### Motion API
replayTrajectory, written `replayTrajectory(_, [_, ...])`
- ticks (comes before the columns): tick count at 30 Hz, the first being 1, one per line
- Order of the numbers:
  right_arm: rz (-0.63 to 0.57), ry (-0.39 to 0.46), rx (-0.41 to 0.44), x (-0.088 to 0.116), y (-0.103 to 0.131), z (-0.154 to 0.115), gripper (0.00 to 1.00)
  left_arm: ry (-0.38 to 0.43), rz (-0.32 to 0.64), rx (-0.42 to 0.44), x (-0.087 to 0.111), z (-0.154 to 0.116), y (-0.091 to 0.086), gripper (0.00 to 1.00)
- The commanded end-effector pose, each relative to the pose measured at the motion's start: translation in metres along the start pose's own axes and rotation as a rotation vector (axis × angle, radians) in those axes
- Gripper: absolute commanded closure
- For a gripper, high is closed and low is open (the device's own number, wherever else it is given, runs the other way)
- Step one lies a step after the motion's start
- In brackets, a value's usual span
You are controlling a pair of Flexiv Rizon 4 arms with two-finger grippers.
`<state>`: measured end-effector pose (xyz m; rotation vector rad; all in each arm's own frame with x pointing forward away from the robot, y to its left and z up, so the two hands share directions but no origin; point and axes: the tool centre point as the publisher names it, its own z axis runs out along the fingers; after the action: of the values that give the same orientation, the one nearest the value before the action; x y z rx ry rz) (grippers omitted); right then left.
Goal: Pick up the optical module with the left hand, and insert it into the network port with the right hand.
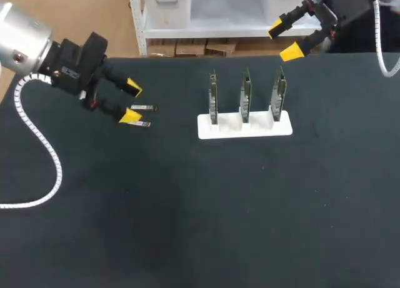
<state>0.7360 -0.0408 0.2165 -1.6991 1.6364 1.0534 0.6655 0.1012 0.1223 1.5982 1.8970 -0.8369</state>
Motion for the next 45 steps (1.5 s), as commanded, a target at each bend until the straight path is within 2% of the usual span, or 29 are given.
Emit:
replayTrajectory(1, [-0.001, 0.000, -0.003, 0.000, -0.001, 0.000, 0.00, 0.042, -0.014, 0.023, 0.013, -0.012, 0.004, 0.00])
replayTrajectory(6, [-0.001, 0.000, -0.003, 0.000, -0.001, 0.000, 0.00, 0.114, -0.019, 0.025, 0.032, -0.018, 0.009, 0.00])
replayTrajectory(12, [-0.001, 0.000, -0.003, 0.000, -0.001, 0.000, 0.00, 0.162, -0.028, 0.020, 0.048, -0.022, 0.023, 0.00])
replayTrajectory(17, [-0.001, 0.000, -0.003, 0.000, -0.001, 0.000, 0.00, 0.208, -0.003, 0.035, 0.049, -0.017, 0.036, 0.00])
replayTrajectory(24, [-0.001, 0.000, -0.003, 0.000, -0.001, 0.000, 0.00, 0.287, 0.035, 0.071, 0.040, -0.005, 0.055, 0.00])
replayTrajectory(30, [-0.001, 0.000, -0.003, 0.000, -0.001, 0.000, 0.00, 0.380, 0.033, 0.116, 0.038, 0.006, 0.060, 0.00])
replayTrajectory(45, [-0.001, 0.000, -0.003, 0.000, -0.001, 0.000, 0.00, 0.372, 0.010, 0.123, 0.040, 0.006, 0.056, 0.00])
